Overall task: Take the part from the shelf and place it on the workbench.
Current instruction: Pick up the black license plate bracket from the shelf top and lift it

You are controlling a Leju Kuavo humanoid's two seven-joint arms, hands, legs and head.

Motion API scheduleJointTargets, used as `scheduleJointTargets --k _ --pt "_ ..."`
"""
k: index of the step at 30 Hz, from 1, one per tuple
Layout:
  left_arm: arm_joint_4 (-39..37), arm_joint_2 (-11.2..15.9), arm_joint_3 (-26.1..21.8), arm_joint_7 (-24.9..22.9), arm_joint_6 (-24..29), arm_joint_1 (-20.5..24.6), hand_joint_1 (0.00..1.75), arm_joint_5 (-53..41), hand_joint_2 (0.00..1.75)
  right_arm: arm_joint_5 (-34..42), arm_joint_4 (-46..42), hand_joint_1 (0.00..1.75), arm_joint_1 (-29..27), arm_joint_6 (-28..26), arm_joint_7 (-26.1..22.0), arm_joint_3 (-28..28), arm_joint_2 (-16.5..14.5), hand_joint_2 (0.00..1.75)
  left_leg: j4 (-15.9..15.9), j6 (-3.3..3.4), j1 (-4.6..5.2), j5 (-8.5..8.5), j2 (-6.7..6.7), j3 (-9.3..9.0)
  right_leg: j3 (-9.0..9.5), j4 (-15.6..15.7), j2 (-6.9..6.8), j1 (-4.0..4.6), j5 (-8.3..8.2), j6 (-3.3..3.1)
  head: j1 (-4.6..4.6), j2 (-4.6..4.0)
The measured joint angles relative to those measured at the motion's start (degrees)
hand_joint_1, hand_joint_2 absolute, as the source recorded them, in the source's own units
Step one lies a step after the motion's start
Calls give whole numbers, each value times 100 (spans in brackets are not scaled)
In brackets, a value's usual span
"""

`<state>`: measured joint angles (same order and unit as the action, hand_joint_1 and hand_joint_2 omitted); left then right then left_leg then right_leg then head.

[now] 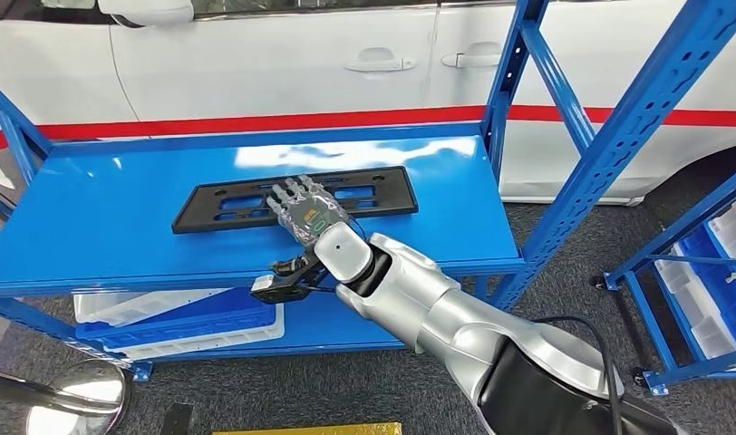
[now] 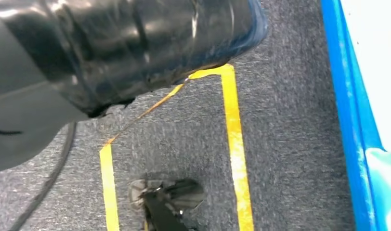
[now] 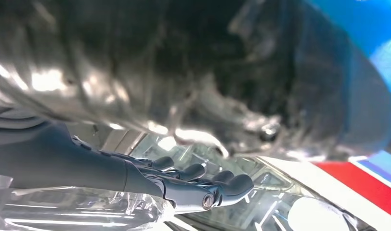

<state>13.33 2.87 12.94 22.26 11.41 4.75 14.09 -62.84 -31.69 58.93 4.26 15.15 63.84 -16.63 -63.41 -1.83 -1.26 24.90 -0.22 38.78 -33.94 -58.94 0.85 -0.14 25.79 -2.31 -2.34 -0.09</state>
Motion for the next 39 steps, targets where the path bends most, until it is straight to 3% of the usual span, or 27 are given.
scheduleJointTargets --k 2,5,7,8,10,11,12,13,15,16,18,22,24,26,27,28,30,31,33,36,37,39 --pt "0 -1 2 -3 5 5 0 15 0 -41 -4 0 5 3 5 0 1 0 450 42 19 -121 -8 -197 12 -26 6 17 55 57 -3 0" --pt "0 -1 4 -11 10 -3 0 36 0 -87 -21 0 4 7 14 0 3 0 521 156 25 -60 -18 -248 13 -24 7 29 97 137 12 1" --pt "0 -2 4 -9 11 -3 0 40 0 -92 -32 0 7 6 22 0 9 0 544 229 9 -36 -14 -307 -68 -247 -7 23 230 191 22 1" --pt "0 -2 4 -8 11 0 0 40 0 -94 -38 0 7 6 26 0 12 0 552 265 9 -19 -11 -339 -202 -526 -15 19 356 209 26 1" --pt "0 -1 4 -8 14 6 0 40 0 -96 -42 0 -9 14 30 0 26 0 551 322 24 26 -6 -392 -641 -1322 -22 13 633 219 29 1" --pt "0 -1 4 -9 16 5 0 40 0 -96 -42 0 -26 19 30 0 38 0 550 335 31 49 -6 -419 -842 -1620 -22 13 677 216 29 1" --pt "0 -1 4 -9 17 2 0 40 0 -97 -42 0 -41 22 30 0 50 0 549 340 37 73 -8 -448 -956 -1726 -22 13 611 205 30 1" --pt "0 -1 4 -10 19 -1 0 40 0 -99 -43 0 -49 25 30 0 61 0 548 339 42 98 -13 -482 -952 -1595 -22 15 434 186 30 1" --pt "0 -2 6 -10 19 -1 0 40 0 -107 -45 0 -42 25 30 0 73 0 545 321 52 155 -24 -557 -685 -856 -21 31 -46 119 30 1" --pt "0 -3 8 -10 20 4 0 40 0 -110 -47 0 -31 27 30 0 75 0 535 301 66 188 -30 -580 -517 -478 -22 44 -189 87 28 1" --pt "0 -5 13 -12 53 9 0 44 0 -119 -48 0 -17 42 30 0 78 0 534 247 79 228 -33 -597 -335 -97 -19 73 -252 48 25 1" --pt "0 -11 15 -91 383 17 0 107 0 -110 -49 0 -9 209 3 0 96 0 413 114 57 358 -17 -557 -233 31 -7 37 -243 -21 13 1" --pt "0 -17 15 -175 541 25 0 146 0 -50 -49 0 -3 390 -44 0 95 87 -124 53 41 611 -10 -296 -183 73 -11 17 -236 -58 -10 1" --pt "-2 -8 15 -228 618 18 0 162 0 24 -42 0 -16 623 -102 0 96 175 -754 3 24 793 -9 77 -170 63 -12 16 -210 -80 -14 1" --pt "-4 -4 15 -245 638 9 0 165 0 57 -37 0 -25 738 -136 0 97 175 -869 -17 16 750 -9 186 -166 50 -10 15 -193 -80 -15 1" --pt "-7 -4 15 -257 650 2 0 166 0 86 -32 0 -29 832 -168 0 97 175 -786 -31 8 607 -8 199 -162 30 -7 10 -172 -75 -15 1" --pt "-11 -3 15 -269 660 6 0 167 0 135 -28 0 -28 945 -220 0 96 175 -154 -43 -8 183 -4 -20 -150 -26 -1 1 -114 -48 -16 1" --pt "-12 -4 15 -269 660 13 0 167 0 153 -25 0 -25 978 -234 0 96 175 159 -36 0 52 -4 -157 -151 -55 1 9 -86 -26 -16 1" --pt "-14 -7 15 -266 660 29 0 177 0 187 -14 0 -33 1036 -253 0 94 175 456 27 24 4 -13 -290 -165 -83 2 28 -59 23 -11 1" --pt "-15 -7 15 -263 665 24 0 206 0 246 7 0 -65 1086 -273 1 93 175 506 144 20 10 -22 -321 -174 -108 -2 40 -27 97 8 1" --pt "-15 -7 15 -263 667 24 0 213 0 259 13 0 -70 1092 -275 1 93 175 526 182 10 5 -18 -340 -208 -199 -9 39 39 124 20 1" --pt "-15 -8 15 -263 668 30 0 215 0 291 21 0 -82 1099 -276 2 93 175 550 243 1 6 -10 -373 -449 -730 -23 22 321 167 40 1"
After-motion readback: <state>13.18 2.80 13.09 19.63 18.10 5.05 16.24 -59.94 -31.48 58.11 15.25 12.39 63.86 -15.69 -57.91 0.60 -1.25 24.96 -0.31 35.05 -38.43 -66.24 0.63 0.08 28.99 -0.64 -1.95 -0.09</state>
